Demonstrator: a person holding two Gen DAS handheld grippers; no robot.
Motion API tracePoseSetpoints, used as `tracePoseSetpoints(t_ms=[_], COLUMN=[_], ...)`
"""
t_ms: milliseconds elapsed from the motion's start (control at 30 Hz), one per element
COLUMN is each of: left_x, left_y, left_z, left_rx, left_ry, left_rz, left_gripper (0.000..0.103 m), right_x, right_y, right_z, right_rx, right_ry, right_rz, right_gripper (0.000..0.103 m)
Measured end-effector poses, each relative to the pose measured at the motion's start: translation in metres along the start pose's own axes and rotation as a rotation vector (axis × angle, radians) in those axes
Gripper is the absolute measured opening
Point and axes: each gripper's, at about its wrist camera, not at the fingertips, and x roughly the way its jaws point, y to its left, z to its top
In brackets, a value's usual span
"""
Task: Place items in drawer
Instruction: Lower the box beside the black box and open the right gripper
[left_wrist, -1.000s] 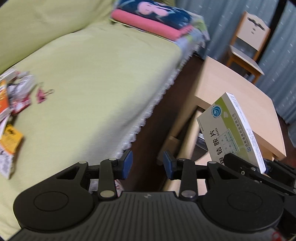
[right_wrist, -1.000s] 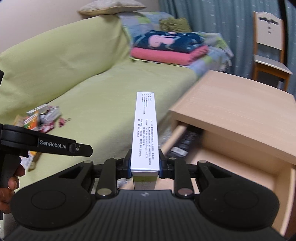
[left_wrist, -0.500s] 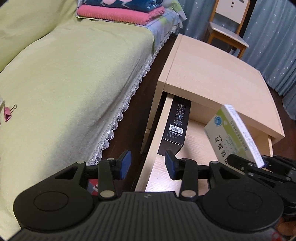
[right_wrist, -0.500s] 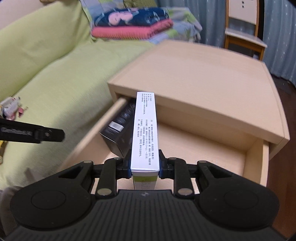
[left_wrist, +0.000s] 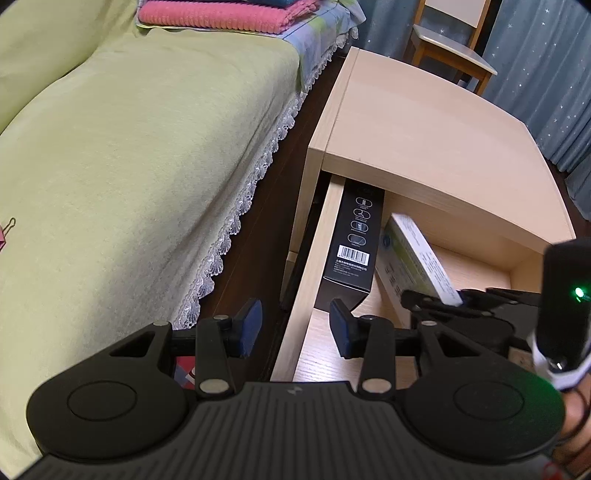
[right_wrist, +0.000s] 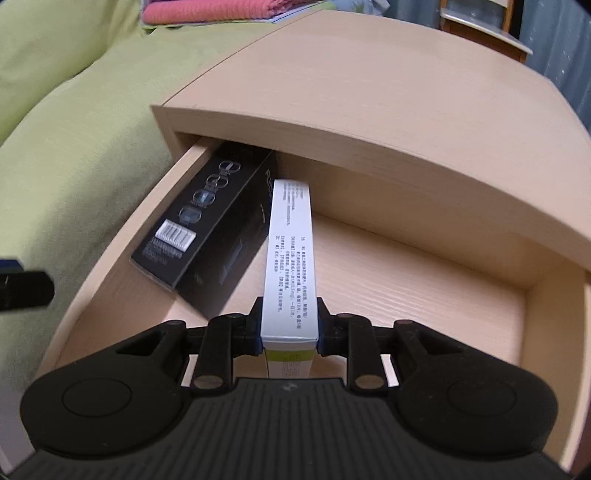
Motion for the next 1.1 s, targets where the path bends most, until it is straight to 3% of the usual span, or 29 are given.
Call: tracePoseSetpoints(t_ms=[133, 200, 433, 533, 600, 700, 967, 1100], left_x=[0.003, 0.005, 0.005, 0.004, 0.003, 0.005, 0.008, 0.005], left_y=[0.003, 0.005, 0.003, -0.001, -0.004, -0.006, -0.004, -0.002], left_z=[0.001, 0.000, -0.003, -0.004, -0.005, -0.005, -0.004, -0.004], left_rx=[-0.004, -0.008, 0.021, 0.052, 0.065, 0.067, 0.061, 0.057], left_ry=[0.007, 0.009, 0.016, 0.011, 0.011, 0.015, 0.027, 0.022], left_rz=[0.002, 0.003, -0.018, -0.030, -0.033, -0.032, -0.006, -0.005], left_gripper=[0.047, 0.047, 0.047, 0.047, 0.047, 0.047, 0.047, 0.047], right_x=[0.013, 0.013, -0.018, -0.030, -0.028, -0.015, 0.003, -0.012], right_y=[-0.002, -0.005, -0.024, -0.027, -0.028, -0.024, -0.022, -0.026], right_z=[0.001, -0.001, -0.014, -0.026, -0.032, -0.035, -0.022, -0.031], right_rx=[0.022, 0.020, -0.097, -0.228, -0.307, -0.369, -0.350, -0.387], right_ry=[0.055, 0.065, 0.058, 0.054, 0.055, 0.047, -0.002, 0.008], right_rz=[0.050, 0.089, 0.199, 0.176, 0.135, 0.100, 0.115, 0.138], right_gripper=[0.025, 0.040, 0.045, 0.039, 0.023, 0.016, 0.014, 0.016])
